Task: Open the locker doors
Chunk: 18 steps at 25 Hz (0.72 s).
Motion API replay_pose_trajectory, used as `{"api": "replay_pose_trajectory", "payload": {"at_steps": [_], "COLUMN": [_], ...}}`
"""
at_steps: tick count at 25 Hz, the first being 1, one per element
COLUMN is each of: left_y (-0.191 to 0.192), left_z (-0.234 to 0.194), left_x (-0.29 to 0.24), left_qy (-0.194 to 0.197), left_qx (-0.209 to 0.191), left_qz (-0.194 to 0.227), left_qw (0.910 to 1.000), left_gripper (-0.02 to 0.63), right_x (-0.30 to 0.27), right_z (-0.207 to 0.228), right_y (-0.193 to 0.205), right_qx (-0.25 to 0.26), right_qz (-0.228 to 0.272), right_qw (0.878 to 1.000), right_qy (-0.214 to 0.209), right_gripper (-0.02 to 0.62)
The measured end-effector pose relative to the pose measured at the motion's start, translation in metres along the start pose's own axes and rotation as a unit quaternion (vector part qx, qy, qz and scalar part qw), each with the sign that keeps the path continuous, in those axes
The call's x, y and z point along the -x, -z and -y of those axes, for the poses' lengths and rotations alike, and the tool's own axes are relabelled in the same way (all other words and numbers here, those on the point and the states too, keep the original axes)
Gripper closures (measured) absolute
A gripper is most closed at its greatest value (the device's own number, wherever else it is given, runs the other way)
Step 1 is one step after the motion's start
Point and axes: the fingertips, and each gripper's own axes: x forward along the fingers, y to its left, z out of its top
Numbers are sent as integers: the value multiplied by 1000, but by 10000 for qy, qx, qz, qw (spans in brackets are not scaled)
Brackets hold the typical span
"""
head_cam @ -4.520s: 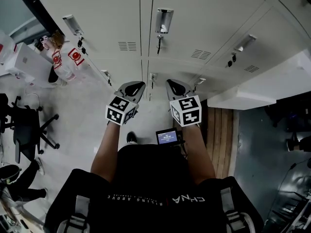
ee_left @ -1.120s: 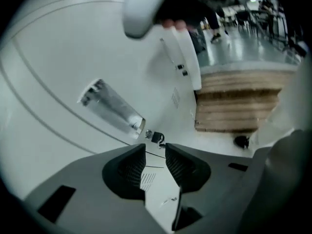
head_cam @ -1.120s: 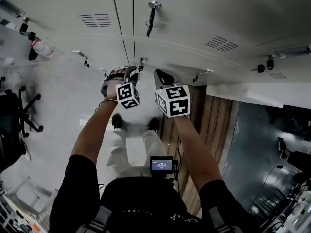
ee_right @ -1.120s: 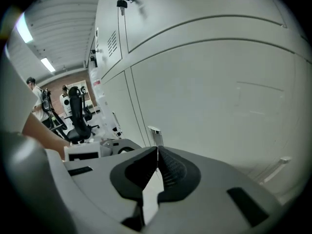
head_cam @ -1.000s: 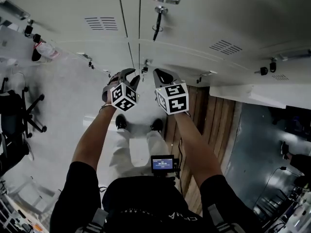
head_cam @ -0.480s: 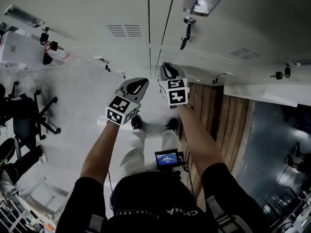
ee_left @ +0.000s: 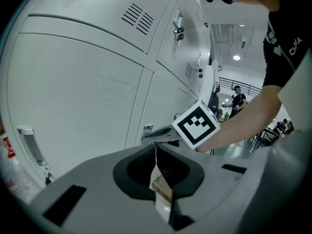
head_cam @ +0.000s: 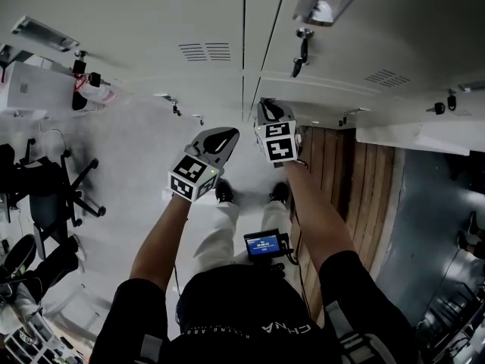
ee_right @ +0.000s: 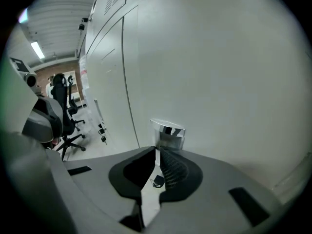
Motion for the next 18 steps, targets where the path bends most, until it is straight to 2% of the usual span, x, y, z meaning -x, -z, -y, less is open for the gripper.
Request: {"api": "replay_pose_trajectory", "payload": {"at_steps": [6, 9, 15, 18], "left_y": [-12, -22, -41, -46], "left_z": [1, 8, 24, 41], "left_x": [-3, -9, -24, -29], "left_qy": [151, 476, 994, 1380], "left_qx": [-156, -252, -819, -1105], "left_qz": [-97, -140, -435, -635], "left_qw": [9997, 9984, 9907, 9822], "left_gripper": [583, 583, 581, 582], "right_x": [24, 37, 66, 79], "right_z": [-13, -20, -29, -31], "right_y": [16, 26, 50, 56], "right_qx": [-131, -232, -343, -356], "right_qz": [-83, -43, -60, -51], "right_qw": [9995, 9986, 9969, 9957], "right_qy": [-286, -471, -700, -850], "right_gripper": [545, 545, 545, 545]}}
